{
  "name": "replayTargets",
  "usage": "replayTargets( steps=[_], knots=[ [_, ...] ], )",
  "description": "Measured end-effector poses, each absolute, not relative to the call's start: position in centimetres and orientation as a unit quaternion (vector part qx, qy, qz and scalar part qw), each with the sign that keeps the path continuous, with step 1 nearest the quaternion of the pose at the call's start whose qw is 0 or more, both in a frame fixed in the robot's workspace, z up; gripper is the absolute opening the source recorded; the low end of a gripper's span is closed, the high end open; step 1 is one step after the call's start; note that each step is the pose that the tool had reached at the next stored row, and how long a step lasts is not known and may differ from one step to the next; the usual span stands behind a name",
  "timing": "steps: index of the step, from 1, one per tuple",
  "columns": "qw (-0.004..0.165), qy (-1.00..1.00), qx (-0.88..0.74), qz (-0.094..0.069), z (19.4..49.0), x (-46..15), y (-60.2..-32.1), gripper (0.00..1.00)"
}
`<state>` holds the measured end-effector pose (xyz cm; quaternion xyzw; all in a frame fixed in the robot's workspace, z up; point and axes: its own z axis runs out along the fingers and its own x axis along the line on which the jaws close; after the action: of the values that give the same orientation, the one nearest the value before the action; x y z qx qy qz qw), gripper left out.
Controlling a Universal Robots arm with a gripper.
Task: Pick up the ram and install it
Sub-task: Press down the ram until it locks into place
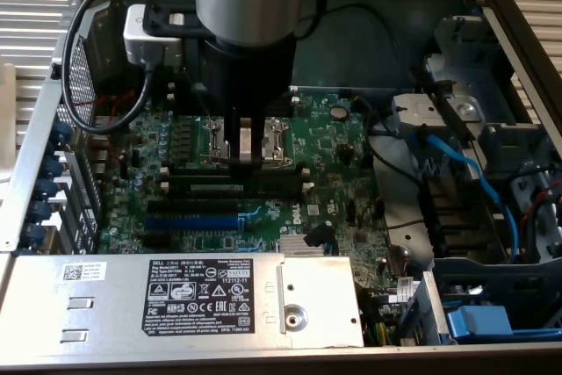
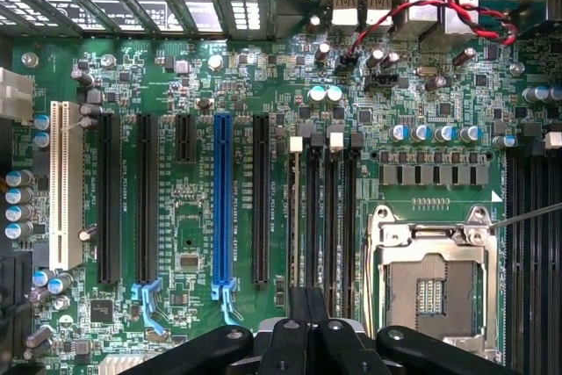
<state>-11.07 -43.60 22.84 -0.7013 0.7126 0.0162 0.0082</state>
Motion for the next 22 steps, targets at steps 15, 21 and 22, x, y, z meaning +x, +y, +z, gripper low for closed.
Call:
replayTargets(
  steps=[15,21,22],
  knots=[
    [0.008,0.713,-0.701,0.016,22.45,-11.13,-43.60,0.10],
    [0.008,0.713,-0.701,0.016,22.45,-11.14,-43.60,0.10],
    [0.008,0.713,-0.701,0.016,22.48,-11.14,-43.60,0.10]
  ],
)
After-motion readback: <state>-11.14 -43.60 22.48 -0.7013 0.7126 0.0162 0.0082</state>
